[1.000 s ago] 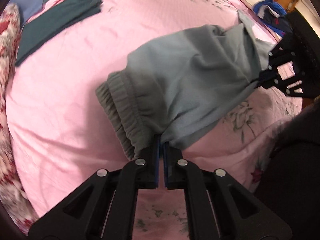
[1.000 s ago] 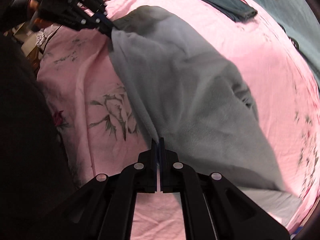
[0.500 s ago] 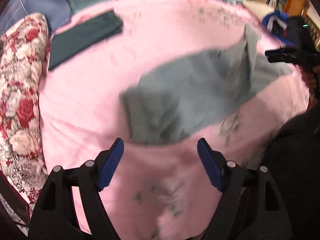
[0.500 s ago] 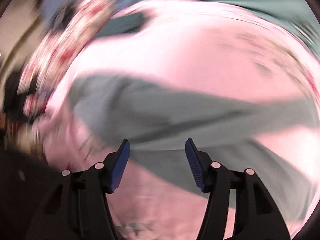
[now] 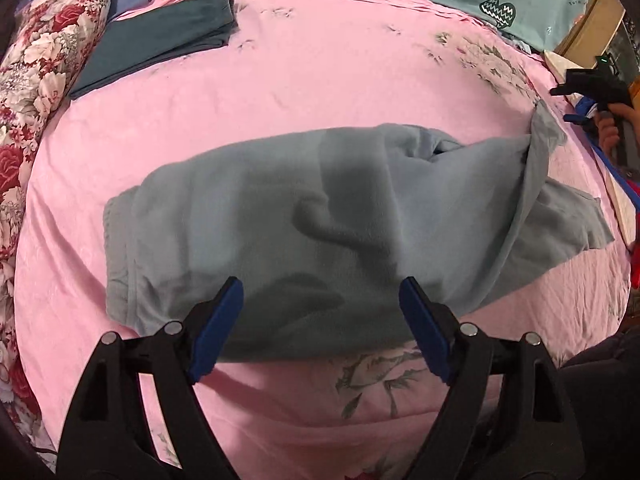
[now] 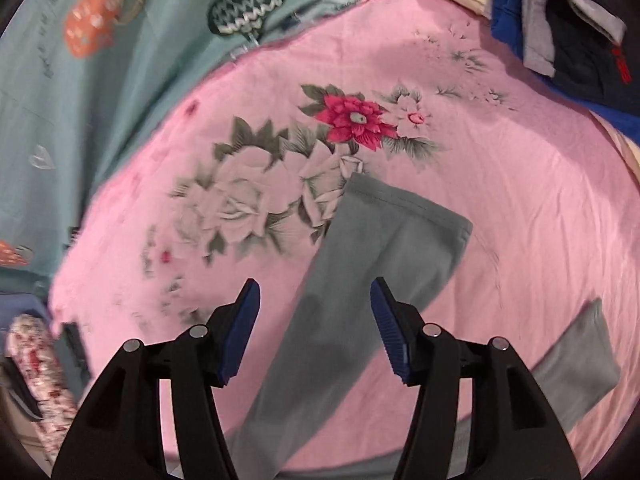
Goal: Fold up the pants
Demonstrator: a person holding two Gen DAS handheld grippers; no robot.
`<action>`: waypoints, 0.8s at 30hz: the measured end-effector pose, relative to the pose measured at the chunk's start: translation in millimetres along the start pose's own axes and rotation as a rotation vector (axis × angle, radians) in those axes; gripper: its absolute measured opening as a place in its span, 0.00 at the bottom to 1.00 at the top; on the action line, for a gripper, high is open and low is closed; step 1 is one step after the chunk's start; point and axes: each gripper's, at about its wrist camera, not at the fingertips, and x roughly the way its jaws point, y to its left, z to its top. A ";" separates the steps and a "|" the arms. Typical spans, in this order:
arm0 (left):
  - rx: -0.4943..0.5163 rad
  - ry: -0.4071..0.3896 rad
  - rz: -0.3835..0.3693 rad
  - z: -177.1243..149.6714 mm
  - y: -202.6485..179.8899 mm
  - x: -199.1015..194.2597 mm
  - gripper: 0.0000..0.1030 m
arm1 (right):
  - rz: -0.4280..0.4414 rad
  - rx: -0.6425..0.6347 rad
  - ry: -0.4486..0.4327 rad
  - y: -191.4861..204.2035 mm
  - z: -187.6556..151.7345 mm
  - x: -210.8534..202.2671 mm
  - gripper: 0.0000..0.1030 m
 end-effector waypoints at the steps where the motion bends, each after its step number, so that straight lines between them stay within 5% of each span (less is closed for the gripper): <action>1: 0.001 0.003 0.011 -1.1 -0.1 -1.0 0.79 | -0.028 -0.007 0.022 -0.3 4.3 9.8 0.56; 5: -0.027 0.010 0.042 -2.7 3.7 -2.2 0.79 | -0.157 -0.093 0.062 11.6 -2.0 38.5 0.56; 8: -0.043 0.011 0.045 -0.4 7.8 -2.8 0.80 | -0.165 -0.113 0.027 11.1 -7.4 36.5 0.35; 9: -0.042 0.013 0.044 -1.1 9.3 -4.0 0.80 | -0.151 -0.113 0.029 9.0 -6.2 34.9 0.20; 10: -0.039 0.017 0.043 -0.1 8.8 -2.6 0.80 | -0.105 -0.106 0.042 5.3 -3.9 32.1 0.05; 15: -0.040 0.015 0.032 4.7 8.9 0.4 0.80 | 0.121 -0.055 -0.042 -17.7 6.1 -27.2 0.05; 20: -0.024 0.018 0.012 13.4 6.2 1.2 0.80 | 0.408 0.054 -0.217 -78.3 -15.8 -133.9 0.05; 24: 0.031 0.031 0.017 13.8 -4.4 1.7 0.80 | 0.468 0.181 -0.287 -151.6 -64.6 -163.0 0.05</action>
